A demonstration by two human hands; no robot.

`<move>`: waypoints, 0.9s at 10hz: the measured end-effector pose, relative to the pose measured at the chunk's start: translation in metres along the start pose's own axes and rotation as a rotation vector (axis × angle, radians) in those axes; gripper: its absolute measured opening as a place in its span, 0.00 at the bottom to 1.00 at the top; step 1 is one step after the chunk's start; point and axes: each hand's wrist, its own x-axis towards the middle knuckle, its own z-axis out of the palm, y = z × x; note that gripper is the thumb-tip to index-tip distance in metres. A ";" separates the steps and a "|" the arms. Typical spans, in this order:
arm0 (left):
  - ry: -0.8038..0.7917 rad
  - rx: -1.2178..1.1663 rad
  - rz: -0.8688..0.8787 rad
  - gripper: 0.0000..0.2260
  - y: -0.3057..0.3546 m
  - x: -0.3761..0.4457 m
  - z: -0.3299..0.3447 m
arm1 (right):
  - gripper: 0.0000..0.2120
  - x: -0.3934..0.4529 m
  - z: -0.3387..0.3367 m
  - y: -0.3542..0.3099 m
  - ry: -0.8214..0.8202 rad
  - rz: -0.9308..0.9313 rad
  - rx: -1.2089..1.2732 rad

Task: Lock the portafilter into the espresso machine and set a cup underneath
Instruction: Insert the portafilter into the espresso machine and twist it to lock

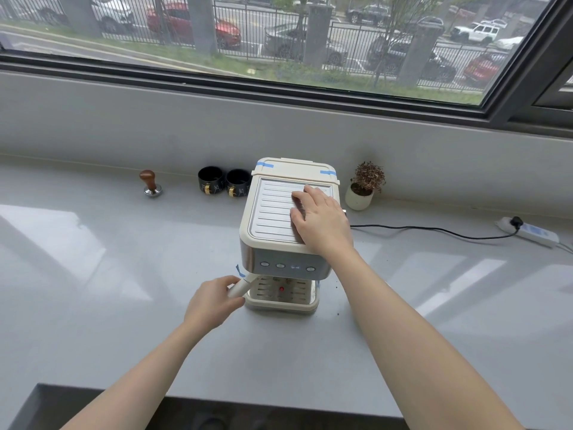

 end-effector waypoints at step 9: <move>-0.140 0.016 0.143 0.15 0.006 0.035 -0.018 | 0.21 -0.001 -0.002 -0.002 -0.001 0.020 -0.002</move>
